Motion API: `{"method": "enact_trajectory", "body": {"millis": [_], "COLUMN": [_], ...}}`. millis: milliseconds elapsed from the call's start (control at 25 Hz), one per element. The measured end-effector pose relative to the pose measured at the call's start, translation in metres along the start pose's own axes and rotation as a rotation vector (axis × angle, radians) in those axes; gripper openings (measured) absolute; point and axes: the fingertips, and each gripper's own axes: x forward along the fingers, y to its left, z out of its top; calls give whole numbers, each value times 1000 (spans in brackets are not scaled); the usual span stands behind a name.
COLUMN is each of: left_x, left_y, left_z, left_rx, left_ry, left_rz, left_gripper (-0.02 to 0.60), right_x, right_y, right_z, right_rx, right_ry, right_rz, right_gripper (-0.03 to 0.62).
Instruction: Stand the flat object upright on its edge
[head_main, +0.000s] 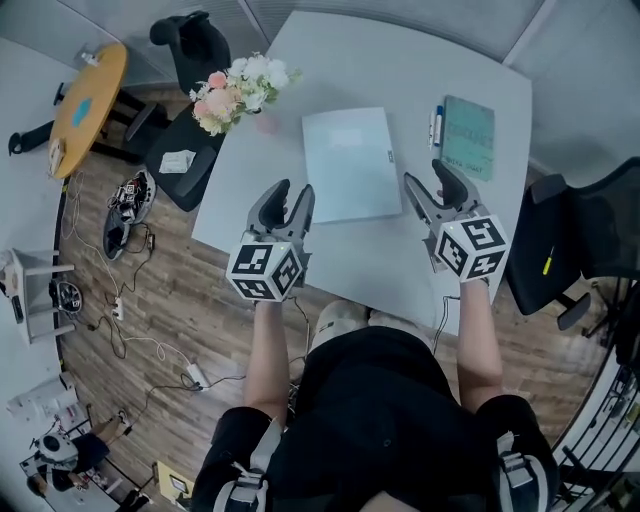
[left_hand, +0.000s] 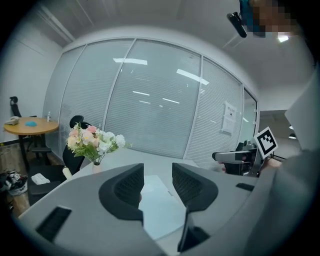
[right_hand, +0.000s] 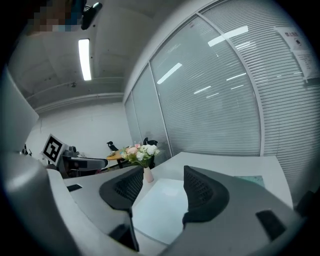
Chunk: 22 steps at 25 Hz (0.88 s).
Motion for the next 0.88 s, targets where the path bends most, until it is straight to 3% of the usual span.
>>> {"method": "enact_trajectory", "body": {"millis": [400, 880], "left_x": [88, 167], "left_y": [76, 130], "left_z": [-37, -108], "left_rx": [-73, -166], "left_ry": [138, 305], "left_rz": [-51, -75], "left_gripper": [176, 185], "right_x": [88, 167], "right_y": [-31, -76], "right_z": [-34, -100], "right_rx": [54, 123], "right_ry": [110, 278], "right_rz": [-68, -116], "right_gripper": [268, 276]}}
